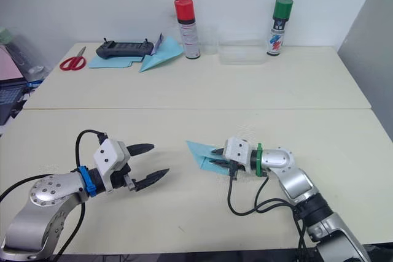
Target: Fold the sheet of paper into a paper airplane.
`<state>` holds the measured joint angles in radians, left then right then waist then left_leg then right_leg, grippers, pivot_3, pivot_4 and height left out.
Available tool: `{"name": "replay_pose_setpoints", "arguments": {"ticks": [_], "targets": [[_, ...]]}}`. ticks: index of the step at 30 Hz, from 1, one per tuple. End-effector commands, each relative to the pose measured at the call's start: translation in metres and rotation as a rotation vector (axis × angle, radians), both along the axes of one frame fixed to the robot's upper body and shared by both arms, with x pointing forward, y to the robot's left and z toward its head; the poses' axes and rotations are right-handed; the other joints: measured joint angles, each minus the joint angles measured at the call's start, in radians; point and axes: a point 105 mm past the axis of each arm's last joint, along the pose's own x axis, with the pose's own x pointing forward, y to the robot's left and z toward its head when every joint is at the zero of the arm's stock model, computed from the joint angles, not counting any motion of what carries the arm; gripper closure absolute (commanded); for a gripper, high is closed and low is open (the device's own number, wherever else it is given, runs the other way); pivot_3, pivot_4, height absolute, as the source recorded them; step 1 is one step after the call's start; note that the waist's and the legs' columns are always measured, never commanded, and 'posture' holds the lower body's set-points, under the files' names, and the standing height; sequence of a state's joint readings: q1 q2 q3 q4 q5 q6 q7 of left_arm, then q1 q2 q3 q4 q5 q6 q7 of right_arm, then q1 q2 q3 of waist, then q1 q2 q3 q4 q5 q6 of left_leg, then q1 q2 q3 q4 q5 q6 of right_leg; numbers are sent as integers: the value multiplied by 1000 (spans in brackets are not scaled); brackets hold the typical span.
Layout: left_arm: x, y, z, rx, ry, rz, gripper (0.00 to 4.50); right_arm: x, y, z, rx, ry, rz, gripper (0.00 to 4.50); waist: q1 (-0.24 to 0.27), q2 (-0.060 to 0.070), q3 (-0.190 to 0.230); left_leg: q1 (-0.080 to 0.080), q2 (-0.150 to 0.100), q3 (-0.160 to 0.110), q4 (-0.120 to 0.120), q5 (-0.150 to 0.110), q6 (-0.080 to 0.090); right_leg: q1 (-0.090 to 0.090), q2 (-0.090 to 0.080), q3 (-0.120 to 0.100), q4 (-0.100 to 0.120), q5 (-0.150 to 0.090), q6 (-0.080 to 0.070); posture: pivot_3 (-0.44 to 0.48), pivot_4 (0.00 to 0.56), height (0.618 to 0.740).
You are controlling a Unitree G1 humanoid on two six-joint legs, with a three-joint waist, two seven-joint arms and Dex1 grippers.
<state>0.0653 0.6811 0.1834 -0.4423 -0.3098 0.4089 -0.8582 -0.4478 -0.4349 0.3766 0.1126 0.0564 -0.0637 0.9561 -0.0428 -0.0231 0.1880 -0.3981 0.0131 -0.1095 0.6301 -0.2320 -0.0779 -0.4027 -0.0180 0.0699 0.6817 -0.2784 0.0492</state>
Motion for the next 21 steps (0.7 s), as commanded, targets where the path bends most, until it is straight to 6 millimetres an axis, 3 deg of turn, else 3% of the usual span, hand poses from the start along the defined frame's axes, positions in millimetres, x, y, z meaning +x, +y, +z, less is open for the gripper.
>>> {"name": "replay_pose_setpoints", "arguments": {"ticks": [1,5,9,21], "targets": [[3,-1,14,5,-57,-5,0,-2,0,11,9,-78,64,4481,1,0,0,0,0,0,0,0,0,0,0,0,0,0,0,0,150,740],[5,-3,17,-27,-44,-11,0,-11,-4,18,24,-106,160,4481,1,0,0,0,0,0,0,0,0,0,0,0,0,0,0,0,150,740],[6,-6,13,-19,-22,-30,0,-18,-16,8,-33,-105,216,4481,0,0,0,0,0,0,0,0,0,0,0,0,0,0,0,0,150,740],[11,-18,15,-43,-22,-57,0,-4,-38,4,-34,-128,108,4481,1,0,0,2,0,0,0,0,0,2,0,0,0,0,0,0,150,740]]}}
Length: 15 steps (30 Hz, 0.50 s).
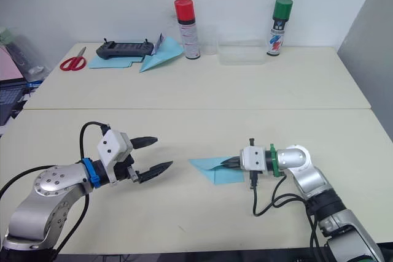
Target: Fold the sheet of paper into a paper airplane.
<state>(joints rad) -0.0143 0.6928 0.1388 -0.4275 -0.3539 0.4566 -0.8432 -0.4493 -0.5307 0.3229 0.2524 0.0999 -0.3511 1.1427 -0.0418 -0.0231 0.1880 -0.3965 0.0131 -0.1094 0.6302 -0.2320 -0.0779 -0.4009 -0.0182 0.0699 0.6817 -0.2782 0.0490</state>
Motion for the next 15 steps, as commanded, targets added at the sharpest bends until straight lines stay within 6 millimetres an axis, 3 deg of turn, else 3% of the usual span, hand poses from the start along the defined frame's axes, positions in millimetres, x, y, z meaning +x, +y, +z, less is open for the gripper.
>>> {"name": "replay_pose_setpoints", "arguments": {"ticks": [1,7,10,15], "targets": [[3,-8,7,-12,-33,-27,0,4,-1,7,35,-53,-36,4481,0,0,0,0,0,0,0,0,0,0,0,0,0,0,0,0,150,740],[9,-8,8,-9,-44,-39,0,7,-5,4,14,-50,-46,4481,0,0,0,4,0,0,0,0,0,4,0,0,0,0,0,0,150,740],[9,-9,7,-9,-43,-42,0,4,-6,5,9,-10,-31,3899,0,0,0,5,0,0,0,0,0,6,0,0,-1,0,0,0,150,740],[11,-7,9,-9,-29,-52,0,1,-11,20,40,-19,-50,2152,0,0,0,9,0,0,0,0,0,10,0,0,-1,0,0,0,150,740]]}}
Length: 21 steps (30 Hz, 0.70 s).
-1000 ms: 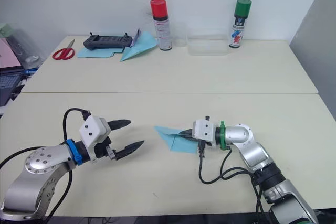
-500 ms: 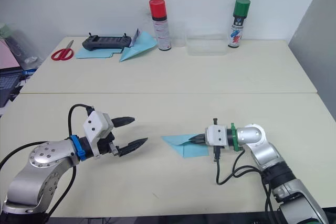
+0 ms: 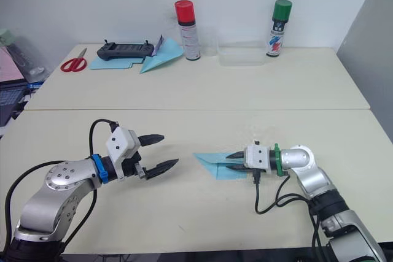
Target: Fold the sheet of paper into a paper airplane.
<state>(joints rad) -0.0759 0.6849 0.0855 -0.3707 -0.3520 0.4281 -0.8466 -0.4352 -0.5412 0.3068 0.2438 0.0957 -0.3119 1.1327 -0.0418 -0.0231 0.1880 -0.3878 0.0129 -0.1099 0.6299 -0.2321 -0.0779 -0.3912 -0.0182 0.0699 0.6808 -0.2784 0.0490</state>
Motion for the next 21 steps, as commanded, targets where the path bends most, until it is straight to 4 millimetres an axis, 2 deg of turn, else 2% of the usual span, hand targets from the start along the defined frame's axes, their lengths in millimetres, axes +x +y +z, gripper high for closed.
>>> {"name": "replay_pose_setpoints", "arguments": {"ticks": [1,6,8,16,21], "targets": [[3,3,11,2,-18,-19,0,-3,-6,25,50,-46,-10,2152,0,0,0,1,0,0,0,0,0,1,0,0,0,0,0,0,150,740],[23,1,32,-27,-35,-42,0,-13,-18,43,74,-49,-60,2152,11,0,0,4,-1,0,0,0,0,4,0,0,-1,-1,2,0,150,740],[32,-8,33,-48,-53,-64,382,-17,-19,49,84,-60,-81,2120,9,0,0,4,-1,0,0,0,0,4,0,0,-1,-3,4,0,150,740],[44,-50,2,-7,11,-245,2684,-29,-16,41,74,-61,-111,2120,8,0,0,4,-1,0,0,0,0,4,0,0,-1,-1,1,0,150,740],[54,-64,-17,49,47,-305,4247,-32,-14,33,69,-56,-123,2120,7,0,0,4,-1,0,0,0,0,4,0,0,-1,-1,2,0,150,740]]}}
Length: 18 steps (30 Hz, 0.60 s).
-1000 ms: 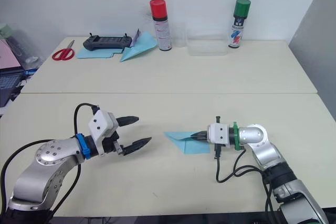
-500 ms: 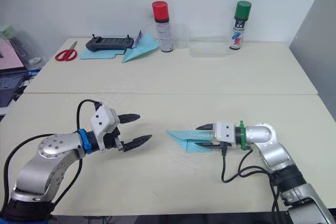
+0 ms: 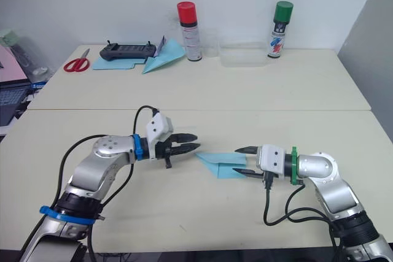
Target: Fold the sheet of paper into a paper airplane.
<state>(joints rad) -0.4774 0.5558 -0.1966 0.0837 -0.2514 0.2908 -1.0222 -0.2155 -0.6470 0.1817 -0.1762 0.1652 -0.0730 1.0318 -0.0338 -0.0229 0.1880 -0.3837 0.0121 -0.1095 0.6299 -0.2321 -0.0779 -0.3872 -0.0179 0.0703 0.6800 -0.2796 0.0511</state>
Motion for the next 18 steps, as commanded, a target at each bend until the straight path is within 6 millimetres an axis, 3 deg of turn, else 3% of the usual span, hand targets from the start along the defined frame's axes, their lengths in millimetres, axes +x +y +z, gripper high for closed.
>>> {"name": "replay_pose_setpoints", "arguments": {"ticks": [1,6,14,18], "targets": [[5,-9,-4,27,-16,-43,4443,-2,3,3,-2,-43,-1,2120,-1,0,0,0,0,0,0,0,0,0,0,0,0,0,0,0,150,740],[4,-20,-24,84,19,-89,4443,-3,3,-7,-20,-47,-18,2120,0,0,0,0,0,0,0,0,0,0,0,0,0,0,0,0,150,740],[-4,-21,-54,207,39,-170,4443,-10,1,-12,-28,-49,-10,2120,1,0,0,0,0,0,0,0,0,1,0,0,0,-2,3,0,150,740],[-6,-20,-59,207,45,-173,4443,-12,0,-15,-54,-61,2,2120,0,0,0,1,0,0,0,0,0,1,0,0,0,-2,3,0,150,740]]}}
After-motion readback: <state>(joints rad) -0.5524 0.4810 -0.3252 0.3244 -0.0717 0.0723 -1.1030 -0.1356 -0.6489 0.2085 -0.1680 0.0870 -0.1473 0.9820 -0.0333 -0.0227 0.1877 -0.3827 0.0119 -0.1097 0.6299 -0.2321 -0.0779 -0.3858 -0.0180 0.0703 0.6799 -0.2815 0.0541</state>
